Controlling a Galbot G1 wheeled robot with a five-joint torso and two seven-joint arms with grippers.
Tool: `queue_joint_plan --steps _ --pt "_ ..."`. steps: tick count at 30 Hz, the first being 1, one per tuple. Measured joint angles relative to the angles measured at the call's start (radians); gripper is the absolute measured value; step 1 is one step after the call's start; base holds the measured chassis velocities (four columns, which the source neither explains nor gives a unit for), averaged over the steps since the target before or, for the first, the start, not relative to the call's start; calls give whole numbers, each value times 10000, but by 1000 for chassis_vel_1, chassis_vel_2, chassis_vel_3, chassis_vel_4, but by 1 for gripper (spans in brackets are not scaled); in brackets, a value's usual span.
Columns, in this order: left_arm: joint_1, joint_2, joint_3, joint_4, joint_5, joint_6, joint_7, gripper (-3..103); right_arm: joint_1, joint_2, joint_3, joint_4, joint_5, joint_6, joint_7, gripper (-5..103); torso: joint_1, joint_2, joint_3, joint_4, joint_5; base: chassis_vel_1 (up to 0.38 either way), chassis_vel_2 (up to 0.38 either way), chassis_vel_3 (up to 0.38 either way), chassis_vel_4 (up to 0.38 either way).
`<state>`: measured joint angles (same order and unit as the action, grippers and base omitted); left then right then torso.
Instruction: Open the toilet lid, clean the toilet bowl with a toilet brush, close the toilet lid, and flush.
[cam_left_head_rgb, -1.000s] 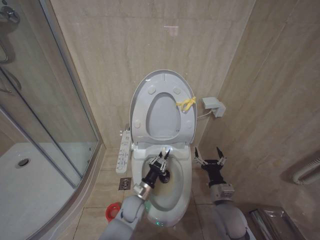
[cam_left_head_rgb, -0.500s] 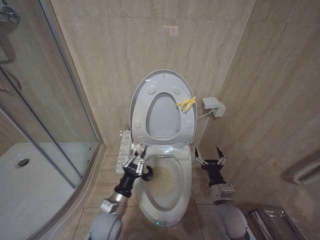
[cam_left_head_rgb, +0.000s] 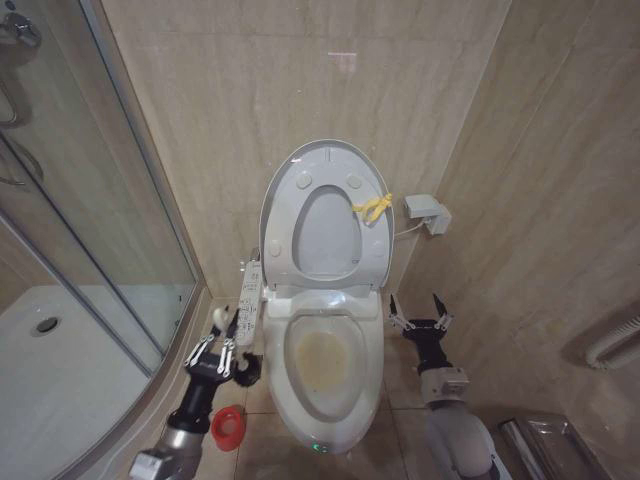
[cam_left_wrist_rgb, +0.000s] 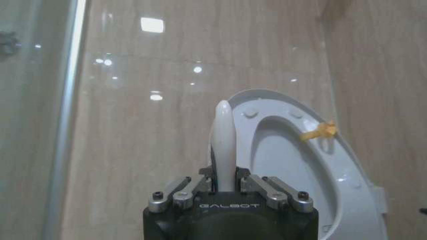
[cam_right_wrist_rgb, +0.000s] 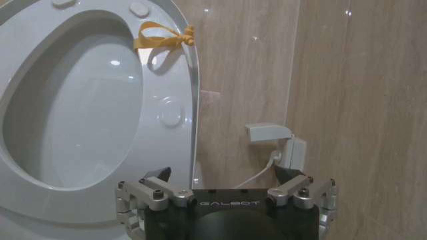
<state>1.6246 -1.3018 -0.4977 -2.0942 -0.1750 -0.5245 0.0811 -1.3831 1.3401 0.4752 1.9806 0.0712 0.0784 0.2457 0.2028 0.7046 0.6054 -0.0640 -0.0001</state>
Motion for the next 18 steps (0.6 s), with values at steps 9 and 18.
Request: queue_joint_plan --steps 9,18 --pt "116 -116 -720 1232 52 -932 -364 19 0 0 0 0 0 0 0 100 0 0 0 -1 1 0 0 0 0" --pt "-1086 -108 -708 4439 37 -2088 -529 19 0 0 0 0 0 0 0 100 1 -1 1 -1 -1 0 0 0 0"
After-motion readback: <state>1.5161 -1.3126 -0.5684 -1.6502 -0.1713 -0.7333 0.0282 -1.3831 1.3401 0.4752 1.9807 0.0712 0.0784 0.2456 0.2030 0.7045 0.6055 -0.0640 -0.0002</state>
